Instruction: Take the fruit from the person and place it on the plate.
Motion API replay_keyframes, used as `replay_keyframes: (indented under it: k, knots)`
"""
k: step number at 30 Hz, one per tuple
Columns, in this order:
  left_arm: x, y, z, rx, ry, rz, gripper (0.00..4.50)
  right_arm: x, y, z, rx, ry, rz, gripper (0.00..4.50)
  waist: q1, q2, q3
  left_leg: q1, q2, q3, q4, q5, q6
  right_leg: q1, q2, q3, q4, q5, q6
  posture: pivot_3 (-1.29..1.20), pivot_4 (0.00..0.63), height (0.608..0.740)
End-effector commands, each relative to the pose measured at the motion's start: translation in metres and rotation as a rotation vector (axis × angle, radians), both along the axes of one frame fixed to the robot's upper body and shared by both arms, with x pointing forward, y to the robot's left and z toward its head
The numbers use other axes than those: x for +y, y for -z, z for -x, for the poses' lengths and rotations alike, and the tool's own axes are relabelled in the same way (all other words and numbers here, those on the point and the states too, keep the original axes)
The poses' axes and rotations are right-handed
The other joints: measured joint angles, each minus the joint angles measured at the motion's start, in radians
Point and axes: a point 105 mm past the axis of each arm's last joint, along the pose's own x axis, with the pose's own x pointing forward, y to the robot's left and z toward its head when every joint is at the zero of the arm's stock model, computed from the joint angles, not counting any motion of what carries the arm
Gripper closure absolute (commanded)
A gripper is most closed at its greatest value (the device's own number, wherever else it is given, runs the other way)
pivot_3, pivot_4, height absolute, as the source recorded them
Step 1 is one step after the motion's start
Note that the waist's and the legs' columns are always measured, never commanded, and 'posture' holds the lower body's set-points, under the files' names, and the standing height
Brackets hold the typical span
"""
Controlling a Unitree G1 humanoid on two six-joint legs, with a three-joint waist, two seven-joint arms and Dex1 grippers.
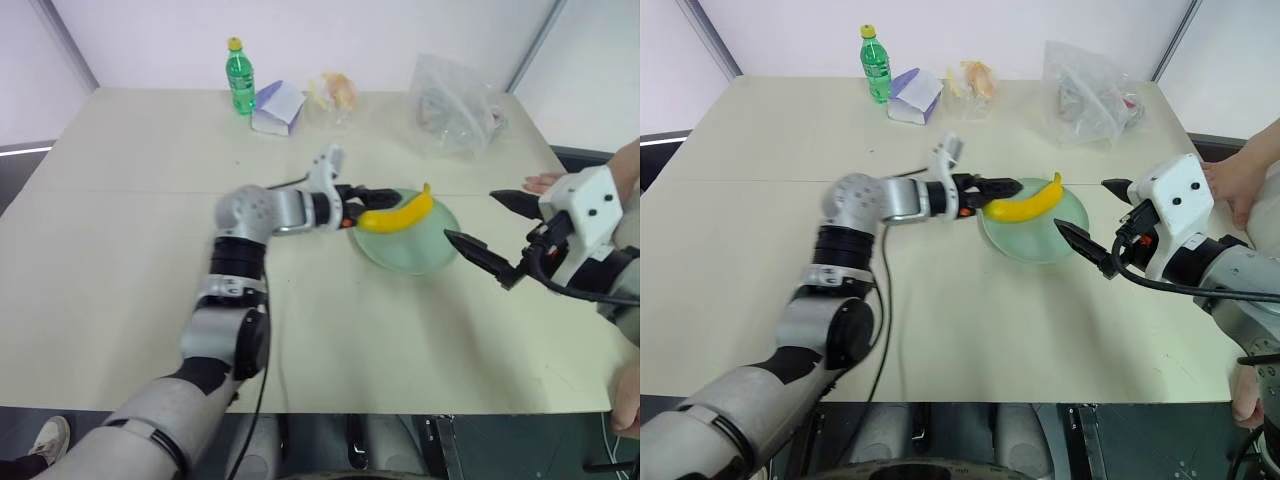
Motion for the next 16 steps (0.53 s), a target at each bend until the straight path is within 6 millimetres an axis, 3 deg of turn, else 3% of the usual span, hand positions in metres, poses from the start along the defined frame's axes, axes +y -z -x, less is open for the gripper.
replay_keyframes:
  k: [1, 3, 7, 16]
  knots:
    - [0.007, -0.022, 0.018, -0.193, 0.094, -0.075, 0.03, 0.002, -0.009, -0.003, -0.048, -0.017, 0.009, 0.00, 0.001, 0.000, 0.000, 0.000, 0.000, 0.000, 0.000, 0.000, 0.000, 0.000, 0.000, 0.000, 0.000, 0.000, 0.000, 0.00, 0.150, 0.731]
    - [0.031, -0.026, 0.023, -0.419, 0.103, -0.204, 0.03, 0.005, -0.008, -0.006, -0.047, -0.035, 0.002, 0.00, 0.002, 0.001, 0.000, 0.000, 0.000, 0.001, 0.000, 0.000, 0.000, 0.000, -0.001, 0.000, 0.000, 0.000, 0.000, 0.00, 0.150, 0.731]
    - [0.052, -0.033, 0.040, -0.631, 0.166, -0.277, 0.03, 0.005, -0.006, -0.011, -0.043, -0.049, 0.002, 0.00, 0.007, 0.000, 0.000, 0.001, 0.000, 0.001, 0.000, 0.000, -0.001, 0.000, -0.001, 0.000, 0.000, 0.000, 0.000, 0.00, 0.150, 0.731]
    - [0.101, -0.074, 0.042, -0.823, -0.002, -0.301, 0.03, -0.007, 0.003, -0.023, -0.010, -0.049, -0.022, 0.00, 0.008, 0.000, 0.000, 0.000, 0.000, 0.001, 0.001, 0.000, 0.000, 0.001, -0.001, 0.000, -0.001, 0.000, 0.000, 0.00, 0.150, 0.731]
